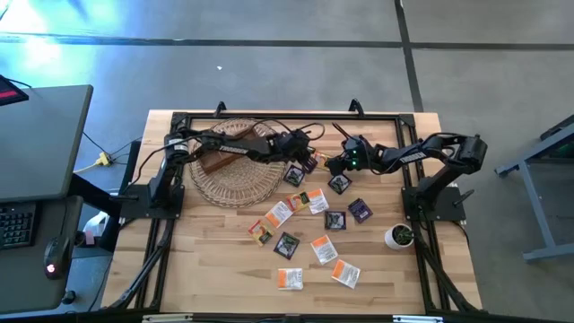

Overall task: Pick & Place Tea
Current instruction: Put the yellow tea bag into the right section of the wooden organizer

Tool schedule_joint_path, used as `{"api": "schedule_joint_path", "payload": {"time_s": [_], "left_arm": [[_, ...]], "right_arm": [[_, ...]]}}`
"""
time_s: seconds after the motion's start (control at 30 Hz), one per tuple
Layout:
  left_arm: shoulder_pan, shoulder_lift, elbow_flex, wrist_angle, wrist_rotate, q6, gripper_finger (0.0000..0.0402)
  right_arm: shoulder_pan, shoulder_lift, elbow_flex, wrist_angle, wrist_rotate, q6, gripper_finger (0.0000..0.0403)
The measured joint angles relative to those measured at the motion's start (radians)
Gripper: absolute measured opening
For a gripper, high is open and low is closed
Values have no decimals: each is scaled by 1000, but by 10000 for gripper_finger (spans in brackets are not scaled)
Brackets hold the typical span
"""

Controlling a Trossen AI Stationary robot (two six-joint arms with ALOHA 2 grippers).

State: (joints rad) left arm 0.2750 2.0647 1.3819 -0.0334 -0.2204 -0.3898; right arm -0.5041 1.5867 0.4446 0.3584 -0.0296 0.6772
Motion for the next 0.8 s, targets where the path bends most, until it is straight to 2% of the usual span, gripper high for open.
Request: {"api": "schedule_joint_path", "payload": {"time_s": [0.33, 0.57, 0.8], "left_arm": [[-9, 0, 0, -1, 55, -31, 107], [-16, 0, 0, -2, 14, -33, 107], [-15, 0, -1, 36, 19, -26, 107]], "right_arm": [[0, 1, 0, 0, 0, -3, 114], [0, 2, -1, 7, 0, -4, 114], [0, 2, -1, 10, -1, -11, 114]]}}
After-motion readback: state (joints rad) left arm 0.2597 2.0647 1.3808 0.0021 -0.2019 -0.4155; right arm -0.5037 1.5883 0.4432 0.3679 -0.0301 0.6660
